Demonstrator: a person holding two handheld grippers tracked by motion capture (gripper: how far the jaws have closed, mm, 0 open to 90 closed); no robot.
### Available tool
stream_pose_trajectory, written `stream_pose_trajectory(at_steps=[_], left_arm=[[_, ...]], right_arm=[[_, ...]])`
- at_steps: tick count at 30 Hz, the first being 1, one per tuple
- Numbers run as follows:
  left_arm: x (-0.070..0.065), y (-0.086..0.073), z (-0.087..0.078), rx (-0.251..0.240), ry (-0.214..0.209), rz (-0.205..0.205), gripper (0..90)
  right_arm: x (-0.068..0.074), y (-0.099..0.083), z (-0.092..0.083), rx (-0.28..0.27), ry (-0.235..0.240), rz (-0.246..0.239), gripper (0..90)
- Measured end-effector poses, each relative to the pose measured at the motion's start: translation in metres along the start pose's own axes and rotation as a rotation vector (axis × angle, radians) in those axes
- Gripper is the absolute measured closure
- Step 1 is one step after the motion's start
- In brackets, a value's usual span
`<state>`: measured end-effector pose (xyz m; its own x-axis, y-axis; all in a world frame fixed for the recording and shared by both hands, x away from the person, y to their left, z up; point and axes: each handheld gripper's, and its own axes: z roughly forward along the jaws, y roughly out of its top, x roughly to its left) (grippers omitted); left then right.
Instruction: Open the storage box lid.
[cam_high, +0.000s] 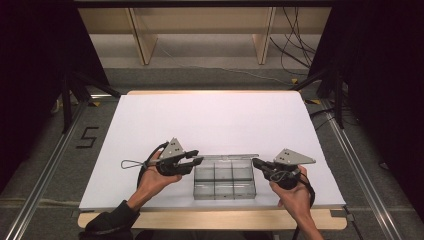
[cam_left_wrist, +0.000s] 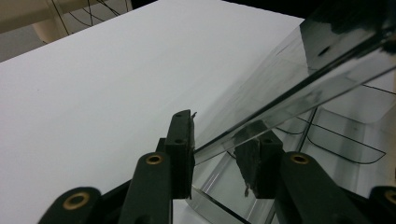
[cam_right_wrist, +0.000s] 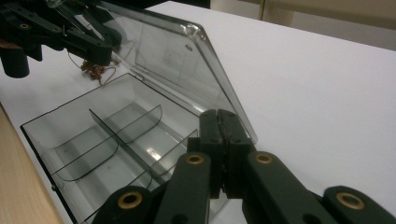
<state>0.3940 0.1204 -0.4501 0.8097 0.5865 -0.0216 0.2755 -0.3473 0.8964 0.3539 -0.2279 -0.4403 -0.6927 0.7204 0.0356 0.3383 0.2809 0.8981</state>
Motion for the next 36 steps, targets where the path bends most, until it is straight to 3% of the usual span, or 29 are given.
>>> stream_pose_trajectory(at_steps=[4,7,8,9,10,11,15,20,23,25,27,30,33,34,36], left_arm=[[0.001,0.001,0.000,0.013,0.003,-0.009,66.8],[0.002,0.003,0.001,0.012,0.007,-0.018,67.3],[0.003,0.003,0.001,0.007,-0.001,-0.019,67.3],[0.004,0.003,0.001,0.012,-0.002,-0.020,67.5],[0.005,0.003,0.001,0.012,-0.002,-0.020,67.9],[0.005,0.004,0.002,0.006,0.001,-0.023,68.6],[0.009,0.005,0.003,0.005,-0.001,-0.044,69.4],[0.012,0.006,0.005,0.004,0.001,-0.059,70.7],[0.013,0.006,0.006,0.000,-0.008,-0.073,70.8],[0.014,0.007,0.006,0.007,0.002,-0.064,71.0],[0.016,0.007,0.007,0.003,-0.005,-0.074,71.4],[0.017,0.007,0.008,0.006,-0.001,-0.078,71.6],[0.019,0.007,0.009,0.012,-0.006,-0.080,71.8],[0.019,0.007,0.010,0.010,-0.008,-0.076,71.9],[0.020,0.007,0.011,0.018,-0.007,-0.072,71.9]], right_arm=[[0.003,-0.001,-0.002,0.009,0.001,0.033,88.3],[0.001,-0.002,-0.002,0.017,0.005,0.002,86.0],[0.003,-0.003,-0.002,0.016,0.013,0.035,85.7],[0.002,-0.004,-0.003,0.020,0.013,0.020,85.2],[0.003,-0.005,-0.004,0.027,0.006,0.045,84.3],[0.001,-0.005,-0.005,0.023,0.008,0.018,83.5],[0.002,-0.006,-0.006,0.031,0.002,0.037,82.4],[0.001,-0.009,-0.008,0.029,0.002,0.014,79.0],[0.001,-0.010,-0.008,0.041,0.026,0.024,77.2],[0.002,-0.011,-0.009,0.039,0.022,0.025,74.2],[0.006,-0.013,-0.011,0.050,0.007,0.064,66.2],[0.006,-0.014,-0.014,0.056,0.001,0.063,58.2],[0.012,-0.018,-0.017,0.061,0.019,0.111,50.1],[0.010,-0.019,-0.018,0.062,0.023,0.082,48.1],[0.015,-0.023,-0.021,0.082,0.037,0.123,45.9]])
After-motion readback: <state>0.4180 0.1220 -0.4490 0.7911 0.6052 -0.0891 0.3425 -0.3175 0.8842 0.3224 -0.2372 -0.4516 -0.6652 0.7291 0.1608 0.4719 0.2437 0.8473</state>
